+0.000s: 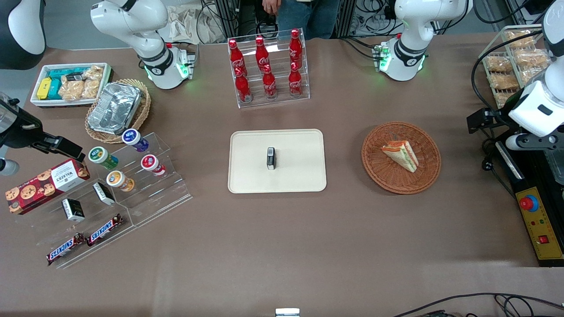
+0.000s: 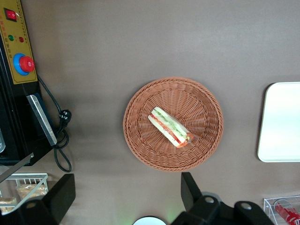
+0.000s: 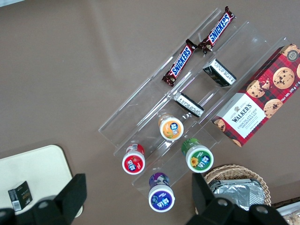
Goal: Place sandwich from basket to tray
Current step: 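Move the left gripper over the wrapped sandwich in the wicker basket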
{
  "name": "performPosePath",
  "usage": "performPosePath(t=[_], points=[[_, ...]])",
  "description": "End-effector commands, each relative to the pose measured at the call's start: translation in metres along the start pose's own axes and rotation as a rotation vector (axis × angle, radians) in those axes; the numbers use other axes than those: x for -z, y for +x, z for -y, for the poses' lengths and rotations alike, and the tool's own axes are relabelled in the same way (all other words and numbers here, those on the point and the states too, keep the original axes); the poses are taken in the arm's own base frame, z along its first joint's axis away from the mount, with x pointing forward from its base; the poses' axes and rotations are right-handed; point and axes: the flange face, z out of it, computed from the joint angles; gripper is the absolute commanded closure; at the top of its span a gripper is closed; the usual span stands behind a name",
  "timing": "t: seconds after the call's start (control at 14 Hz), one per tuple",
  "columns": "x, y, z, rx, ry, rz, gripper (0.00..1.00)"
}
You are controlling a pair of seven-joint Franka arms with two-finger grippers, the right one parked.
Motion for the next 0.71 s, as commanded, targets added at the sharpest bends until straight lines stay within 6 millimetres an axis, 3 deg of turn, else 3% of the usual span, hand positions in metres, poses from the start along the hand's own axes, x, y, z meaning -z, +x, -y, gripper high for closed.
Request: performPosePath(t=[0.0,0.14,0.29,0.43,0.64], points=[[0.007,0.0,-0.001,0.01,0.011,-0.011,0.0],[0.01,-0.001,-0.001,0.011,0.014,-0.014,0.0],[0.022,-0.015,0.0,0.012,0.025,-0.025,0.0],[0.012,-0.044,0.003,0.029,0.032,0.023,0.0],[-0.025,-0.07,0.0,0.039,0.019,0.044,0.0]])
